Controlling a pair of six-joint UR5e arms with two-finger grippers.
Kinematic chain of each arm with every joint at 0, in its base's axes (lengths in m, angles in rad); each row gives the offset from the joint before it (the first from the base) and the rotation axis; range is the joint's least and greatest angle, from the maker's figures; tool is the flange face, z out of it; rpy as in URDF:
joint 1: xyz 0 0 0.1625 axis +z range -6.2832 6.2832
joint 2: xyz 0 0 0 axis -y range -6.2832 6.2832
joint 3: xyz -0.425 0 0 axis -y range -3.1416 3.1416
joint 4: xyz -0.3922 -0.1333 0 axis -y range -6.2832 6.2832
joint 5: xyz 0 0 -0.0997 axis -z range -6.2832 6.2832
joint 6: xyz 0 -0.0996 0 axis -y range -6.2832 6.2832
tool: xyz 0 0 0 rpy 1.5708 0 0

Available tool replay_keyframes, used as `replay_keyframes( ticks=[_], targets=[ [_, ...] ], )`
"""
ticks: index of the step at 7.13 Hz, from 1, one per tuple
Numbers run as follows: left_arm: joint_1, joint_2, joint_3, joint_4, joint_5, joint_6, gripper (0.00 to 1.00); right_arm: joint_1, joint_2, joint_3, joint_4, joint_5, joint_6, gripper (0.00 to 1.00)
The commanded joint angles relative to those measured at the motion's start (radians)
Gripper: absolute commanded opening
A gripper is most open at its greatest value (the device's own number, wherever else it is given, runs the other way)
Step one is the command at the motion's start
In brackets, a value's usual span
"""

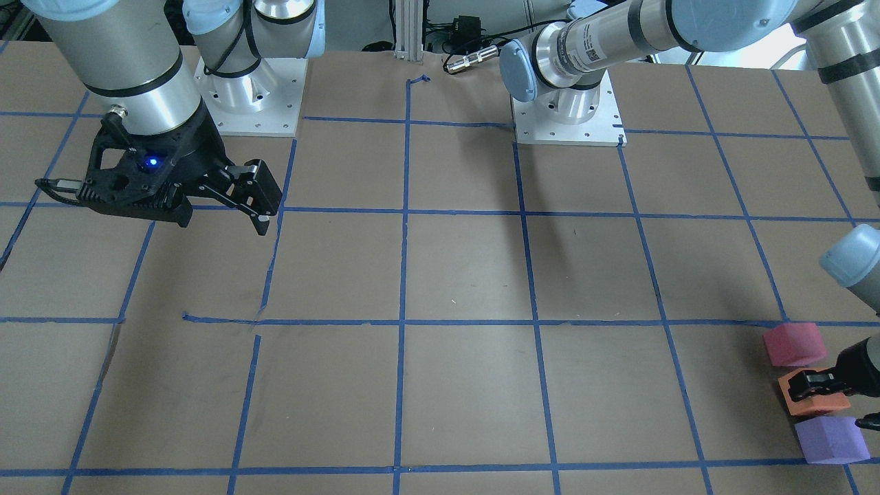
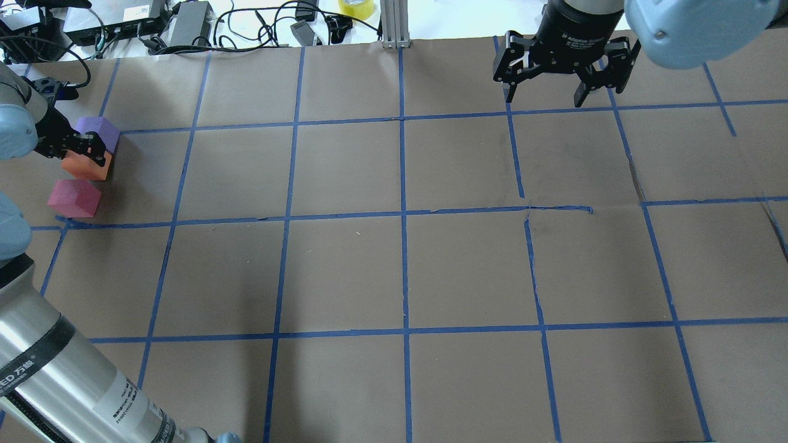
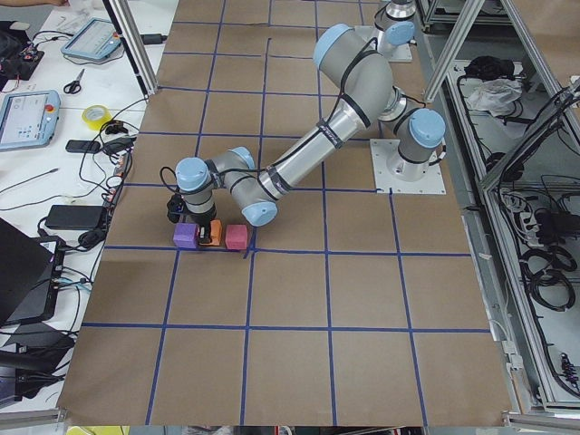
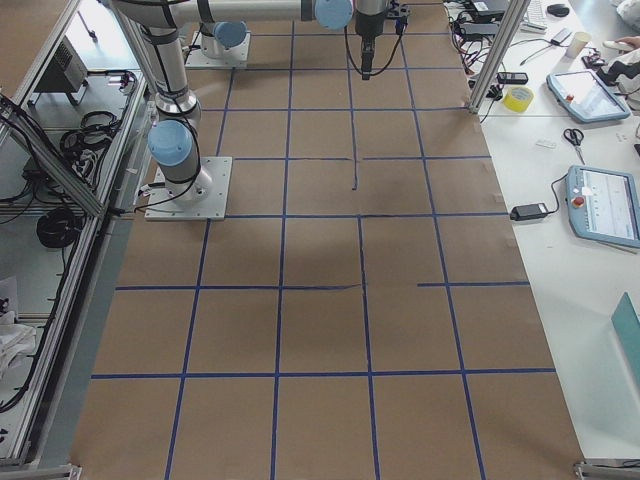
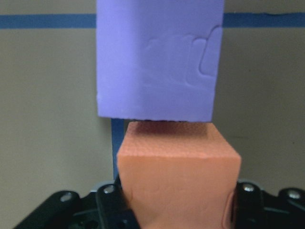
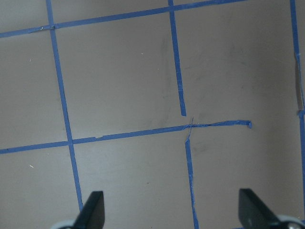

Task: Arrange blocks in a line
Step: 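Lower the orange cube between the purple and pink cubes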

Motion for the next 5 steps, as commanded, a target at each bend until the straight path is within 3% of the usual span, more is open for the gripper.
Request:
replay_keyframes(
  ticks=[1, 5],
  targets=[
    [0.001, -0.001, 0.001, 0.002, -0.002, 0.013, 0.0, 0.0, 0.001, 0.001, 0.0, -0.001, 0.0, 1.0],
    [0.002, -0.001, -0.005, 0.016, 0.0, 0.02, 0.0, 0.0, 0.001, 0.001, -0.002, 0.0, -0.002, 1.0]
  ],
)
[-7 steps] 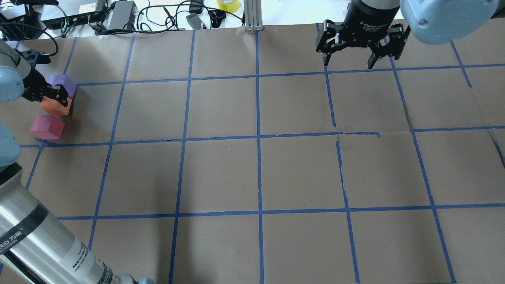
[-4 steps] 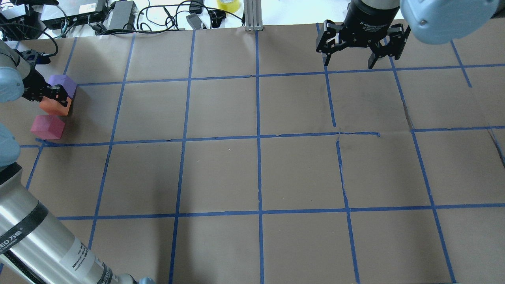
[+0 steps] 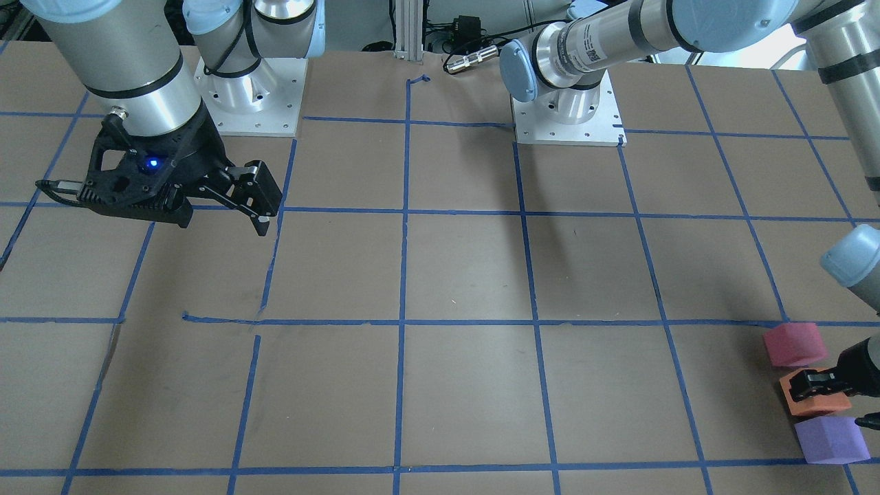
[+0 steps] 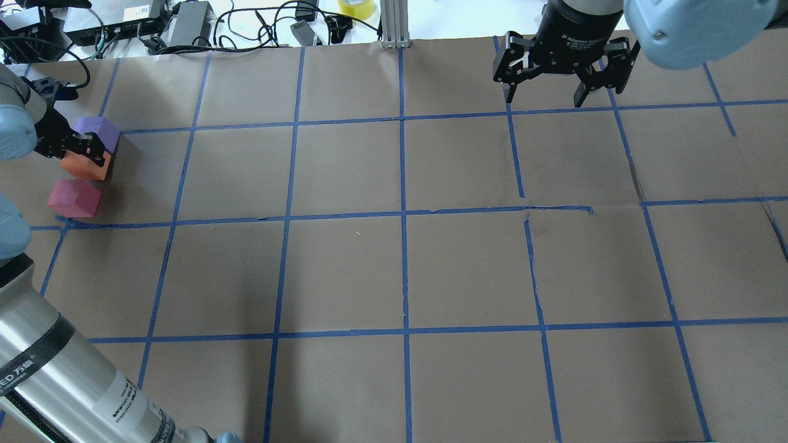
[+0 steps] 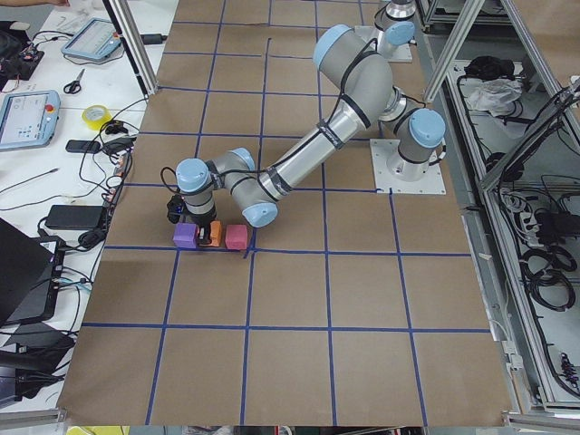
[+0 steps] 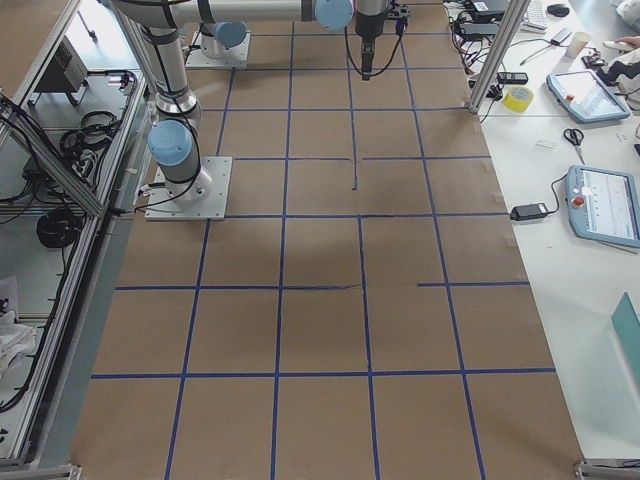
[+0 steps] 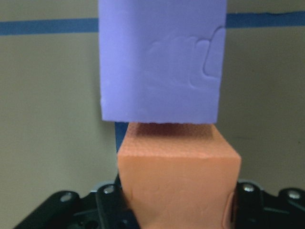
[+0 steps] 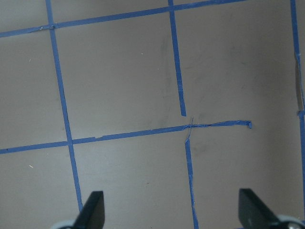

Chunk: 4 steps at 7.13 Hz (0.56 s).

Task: Arrange blocks in a line
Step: 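Open the left gripper, releasing the orange cube in line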

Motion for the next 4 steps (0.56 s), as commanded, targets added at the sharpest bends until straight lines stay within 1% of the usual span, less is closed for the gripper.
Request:
replay_keyframes(
  ticks=[1, 2, 3, 4],
  targets=[
    [0.002, -0.004, -0.003, 0.009, 0.001, 0.006, 0.0, 0.0, 0.0, 0.0, 0.001, 0.0, 0.001, 1.0],
    [0.002, -0.011, -0.003, 0.012, 0.002, 0.004, 0.0, 0.0, 0.0, 0.0, 0.0, 0.0, 0.001, 1.0],
    [0.0, -0.02, -0.006, 0.052, 0.002, 0.006, 0.0, 0.0, 0.0, 0.0, 0.001, 0.0, 0.001, 1.0],
    [0.002, -0.023, -0.005, 0.056, 0.008, 0.006, 0.05, 0.0, 0.0, 0.0, 0.0, 0.0, 0.001, 1.0]
  ],
)
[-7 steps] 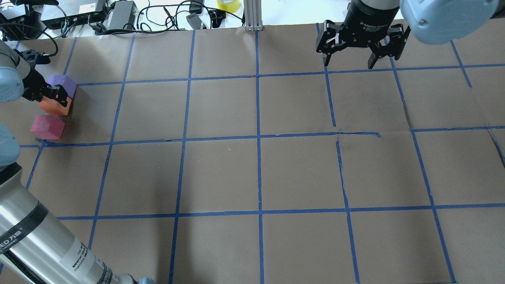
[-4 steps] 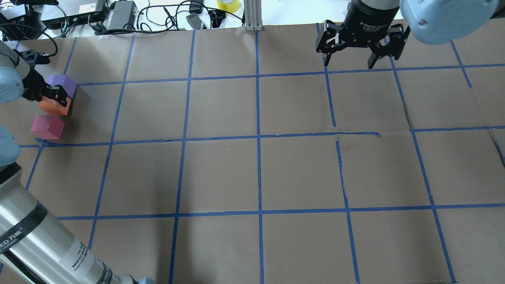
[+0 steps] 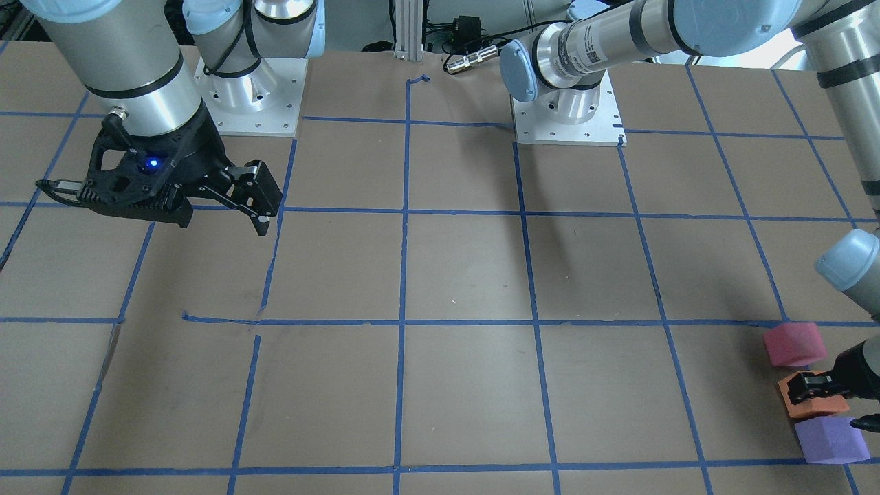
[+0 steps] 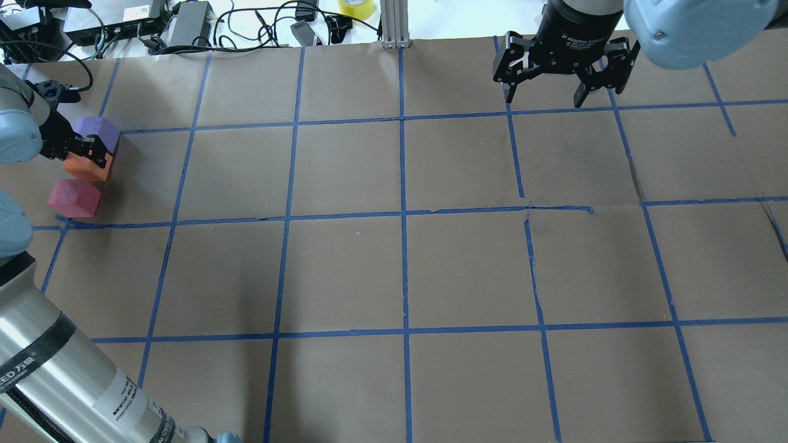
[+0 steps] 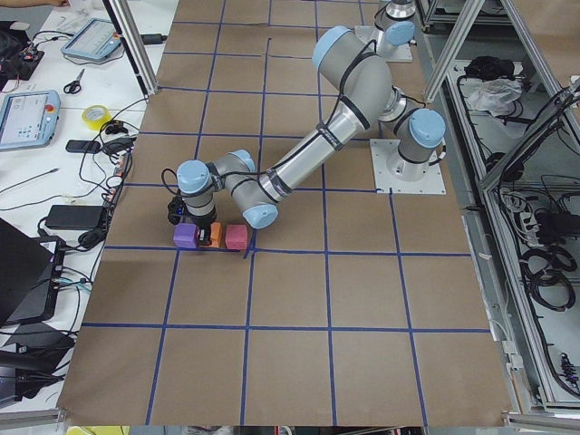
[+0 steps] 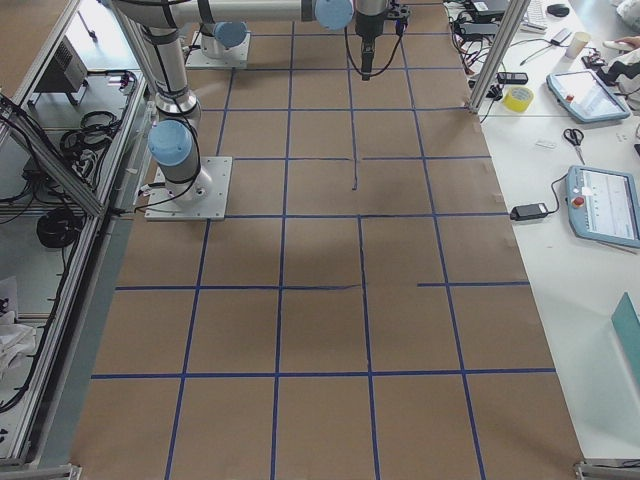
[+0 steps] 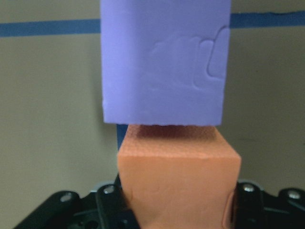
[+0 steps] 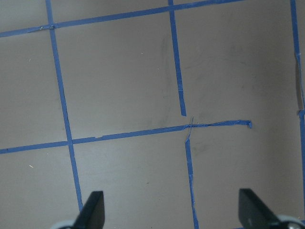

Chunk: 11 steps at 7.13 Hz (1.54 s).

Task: Arrange blocks in a line
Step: 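Open the left gripper, releasing the orange cube in line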

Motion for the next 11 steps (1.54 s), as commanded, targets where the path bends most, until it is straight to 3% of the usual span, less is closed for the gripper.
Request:
replay_keyframes(
  ticks=[1, 2, 3, 8, 11],
  targets=[
    [0.001, -0.017, -0.002, 0.069, -0.001, -0.007, 0.29, 0.0, 0.0, 0.0, 0.001, 0.0, 0.0, 1.0],
    [-0.001, -0.019, -0.009, 0.082, -0.003, -0.013, 0.52, 0.0, 0.0, 0.0, 0.001, 0.0, 0.0, 1.0],
    [-0.001, -0.017, -0.017, 0.085, -0.004, -0.01, 1.0, 0.0, 0.0, 0.0, 0.001, 0.0, 0.0, 1.0],
    [-0.004, 0.012, -0.018, 0.071, -0.003, -0.004, 1.0, 0.0, 0.0, 0.0, 0.001, 0.0, 0.0, 1.0],
    [-0.001, 0.082, -0.017, -0.035, 0.002, -0.003, 1.0, 0.0, 0.0, 0.0, 0.001, 0.0, 0.0, 1.0]
  ],
)
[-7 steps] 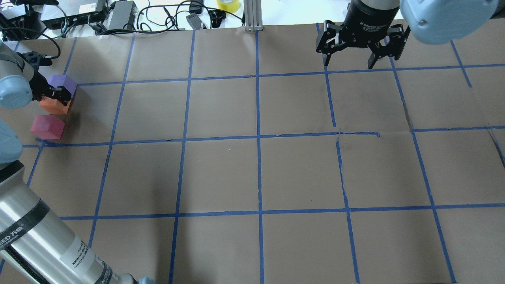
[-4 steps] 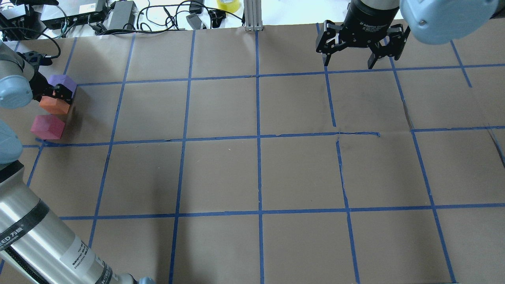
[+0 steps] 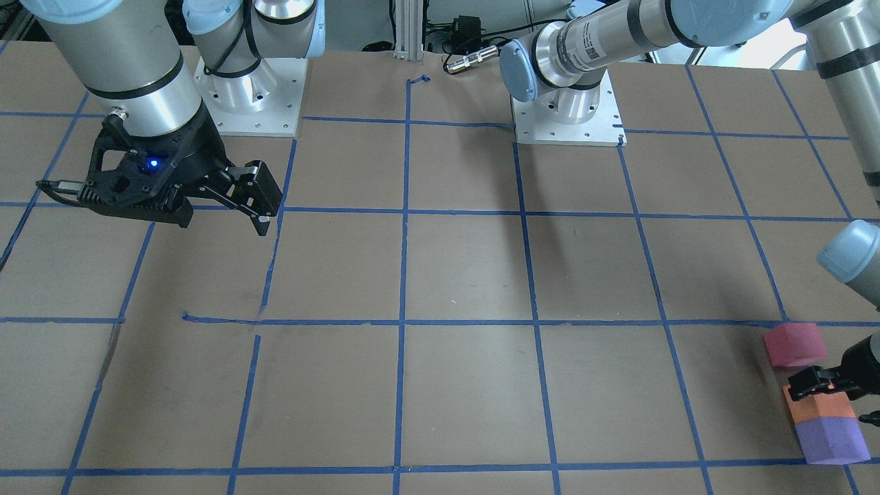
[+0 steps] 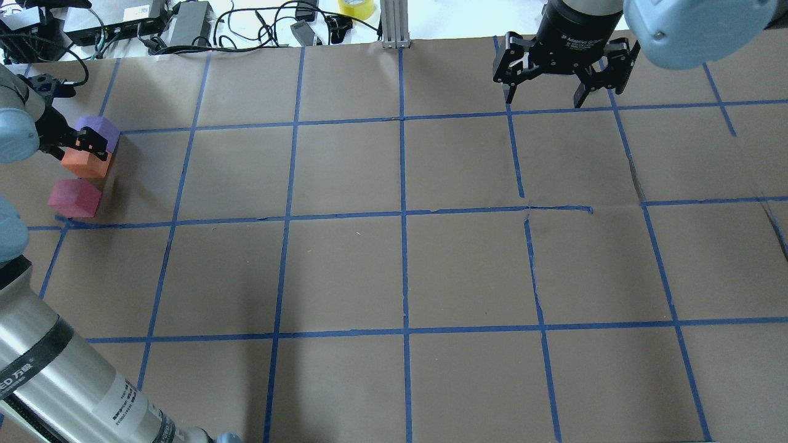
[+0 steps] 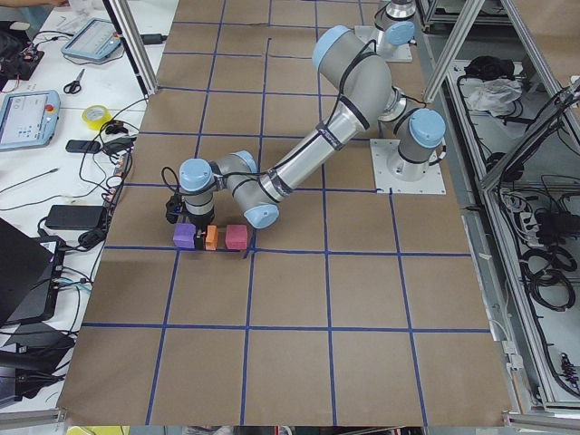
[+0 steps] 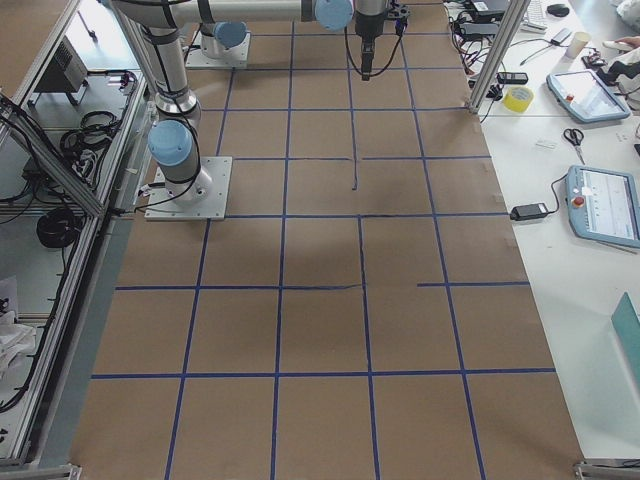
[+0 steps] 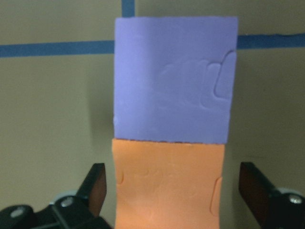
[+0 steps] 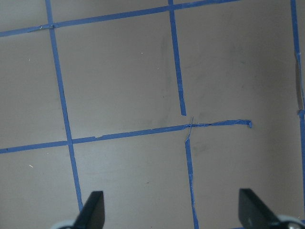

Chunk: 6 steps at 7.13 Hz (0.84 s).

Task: Arrange blocks in a line
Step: 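Open the left gripper, releasing the orange cube in line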

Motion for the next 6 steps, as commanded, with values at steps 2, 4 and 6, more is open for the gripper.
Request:
replay_keyframes(
  ticks=[2, 4, 6],
  targets=[
    [0.007, 0.109, 0.007, -0.086, 0.01, 0.002, 1.0, 0.0, 0.0, -0.001, 0.0, 0.0, 0.0, 1.0],
    [-0.002, 0.21, -0.014, -0.184, 0.013, 0.005, 1.0, 0.0, 0.0, -0.001, -0.001, 0.0, 0.0, 1.0],
    [-0.067, 0.337, -0.075, -0.314, -0.001, -0.02, 1.0, 0.0, 0.0, 0.001, -0.001, 0.0, -0.003, 1.0]
  ],
)
